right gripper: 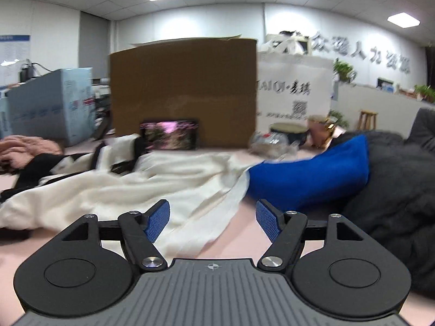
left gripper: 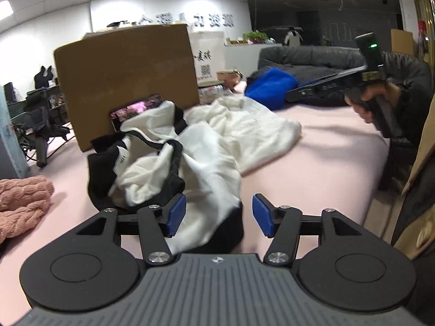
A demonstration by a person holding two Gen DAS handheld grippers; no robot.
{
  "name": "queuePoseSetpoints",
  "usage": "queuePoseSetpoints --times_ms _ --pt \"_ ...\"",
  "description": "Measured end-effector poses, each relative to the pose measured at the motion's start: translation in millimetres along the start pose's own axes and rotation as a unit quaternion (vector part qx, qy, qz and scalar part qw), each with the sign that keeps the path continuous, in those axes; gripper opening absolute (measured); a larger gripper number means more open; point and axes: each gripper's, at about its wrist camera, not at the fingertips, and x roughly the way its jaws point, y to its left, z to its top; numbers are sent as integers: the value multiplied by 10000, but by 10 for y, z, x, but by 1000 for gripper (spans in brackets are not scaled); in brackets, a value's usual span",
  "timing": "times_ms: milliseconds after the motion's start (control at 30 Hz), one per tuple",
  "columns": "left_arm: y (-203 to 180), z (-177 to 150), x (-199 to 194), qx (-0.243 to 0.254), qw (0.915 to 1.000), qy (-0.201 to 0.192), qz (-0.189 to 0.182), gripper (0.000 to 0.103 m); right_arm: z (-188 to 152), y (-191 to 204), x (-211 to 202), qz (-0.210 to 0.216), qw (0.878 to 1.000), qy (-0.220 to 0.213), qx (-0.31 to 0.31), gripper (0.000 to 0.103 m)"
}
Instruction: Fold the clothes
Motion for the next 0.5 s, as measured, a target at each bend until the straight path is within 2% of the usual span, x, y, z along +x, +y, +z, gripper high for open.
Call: queuePoseSetpoints --times_ms 33,167,233,300,333,400,500 --pt "-5 -12 32 -27 10000 78 16 52 -83 68 -43 224 9996 129 79 70" --pt "4 -34 152 44 9994 289 164 50 -206 170 69 532 9965 599 240 70" --pt "35 -40 203 30 9991 353 213 41 -237 225 142 621 9953 709 209 69" --pt "123 -81 207 -69 9988 364 312 25 -236 330 204 796 9938 777 47 61" --pt "154 -87 214 -96 9987 334 367 22 -231 401 236 856 9929 821 -104 48" --pt "213 -91 231 -143 9984 263 477 14 -248 470 255 827 9928 826 -246 14" --pt "277 -29 167 -149 9974 1 709 9 -209 511 263 850 9939 582 -388 5"
